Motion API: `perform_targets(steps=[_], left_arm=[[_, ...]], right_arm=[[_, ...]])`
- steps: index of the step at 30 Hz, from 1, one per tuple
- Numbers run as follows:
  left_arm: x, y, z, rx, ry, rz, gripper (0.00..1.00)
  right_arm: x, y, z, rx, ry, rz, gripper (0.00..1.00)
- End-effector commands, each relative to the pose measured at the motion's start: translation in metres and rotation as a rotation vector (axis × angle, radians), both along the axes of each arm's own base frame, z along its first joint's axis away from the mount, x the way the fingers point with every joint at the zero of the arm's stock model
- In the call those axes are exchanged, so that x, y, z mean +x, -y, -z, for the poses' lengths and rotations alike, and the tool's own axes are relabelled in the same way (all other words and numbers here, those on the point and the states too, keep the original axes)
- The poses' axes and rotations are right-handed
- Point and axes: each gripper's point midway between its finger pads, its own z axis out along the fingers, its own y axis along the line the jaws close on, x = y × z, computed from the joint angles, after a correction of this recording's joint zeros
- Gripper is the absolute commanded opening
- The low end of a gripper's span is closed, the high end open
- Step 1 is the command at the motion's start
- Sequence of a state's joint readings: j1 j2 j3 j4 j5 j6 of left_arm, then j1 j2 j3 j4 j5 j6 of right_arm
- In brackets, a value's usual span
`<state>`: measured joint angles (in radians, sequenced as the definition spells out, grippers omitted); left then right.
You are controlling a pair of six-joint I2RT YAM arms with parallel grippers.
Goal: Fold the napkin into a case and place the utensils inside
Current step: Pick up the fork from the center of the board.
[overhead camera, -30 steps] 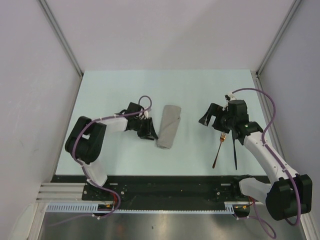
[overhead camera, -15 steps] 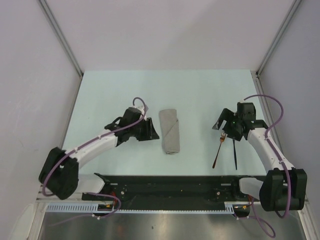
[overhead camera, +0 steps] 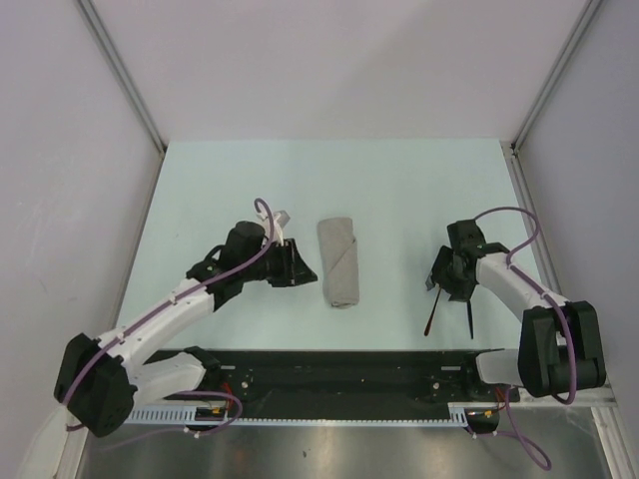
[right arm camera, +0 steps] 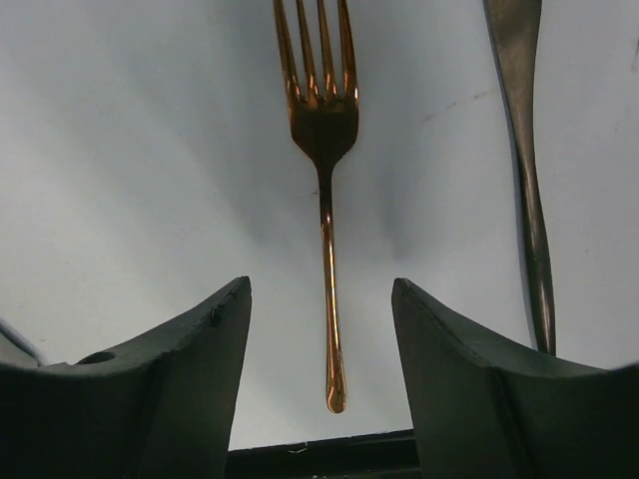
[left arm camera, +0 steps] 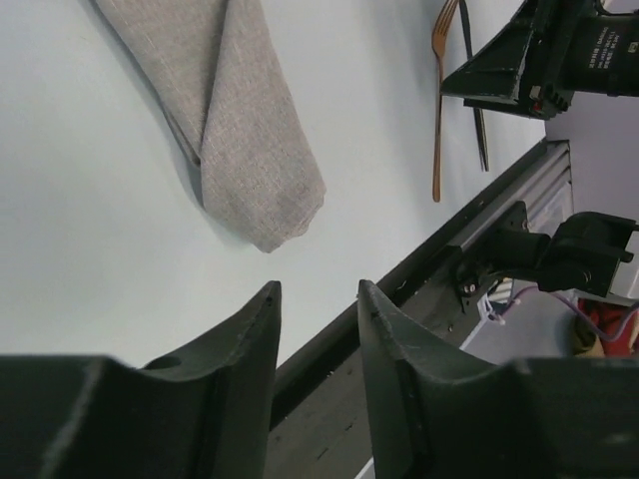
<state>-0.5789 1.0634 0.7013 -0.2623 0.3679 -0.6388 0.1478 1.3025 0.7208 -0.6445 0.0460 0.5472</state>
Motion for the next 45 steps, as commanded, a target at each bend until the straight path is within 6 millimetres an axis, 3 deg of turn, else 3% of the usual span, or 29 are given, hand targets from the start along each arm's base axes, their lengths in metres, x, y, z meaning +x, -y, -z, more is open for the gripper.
perform_targets(steps=[1, 7, 15, 19, 24, 29, 33, 38, 41, 42, 45], left_arm=[[0.005, 0.028, 0.006, -0.097, -0.023, 0.091, 0.33], [0.01, 0.072, -0.009, -0.188, 0.004, 0.162, 0.17], [0.011, 0.092, 0.045, -0.147, -0.107, 0.192, 0.1], [0.012, 0.091, 0.07, -0.116, -0.132, 0.184, 0.09], [0.01, 0.088, 0.089, -0.091, -0.15, 0.18, 0.09], [-0.005, 0.071, 0.123, -0.032, -0.21, 0.159, 0.08], [-0.012, 0.064, 0.132, -0.018, -0.215, 0.16, 0.08], [-0.008, 0.068, 0.117, -0.02, -0.182, 0.184, 0.08], [-0.002, 0.069, 0.096, -0.018, -0.146, 0.184, 0.13], [0.003, 0.072, 0.079, -0.036, -0.108, 0.185, 0.15], [0.008, 0.07, 0.054, -0.027, -0.063, 0.176, 0.26]], right_arm=[[0.003, 0.0, 0.005, -0.012, 0.013, 0.04, 0.63], [0.008, -0.011, -0.009, -0.04, 0.055, -0.01, 0.63], [0.014, -0.007, -0.011, -0.011, 0.058, -0.035, 0.63], [0.016, -0.01, -0.013, -0.001, 0.076, -0.057, 0.63], [0.014, -0.009, -0.008, 0.004, 0.076, -0.061, 0.63], [0.017, -0.01, -0.005, 0.013, 0.069, -0.064, 0.63], [0.02, -0.012, -0.003, 0.017, 0.062, -0.068, 0.64], [0.019, -0.011, 0.005, 0.013, 0.02, -0.078, 0.63], [0.018, -0.011, 0.009, 0.009, -0.004, -0.081, 0.61], [0.017, -0.009, 0.009, 0.001, -0.008, -0.073, 0.61], [0.016, -0.006, 0.01, -0.006, -0.017, -0.061, 0.61]])
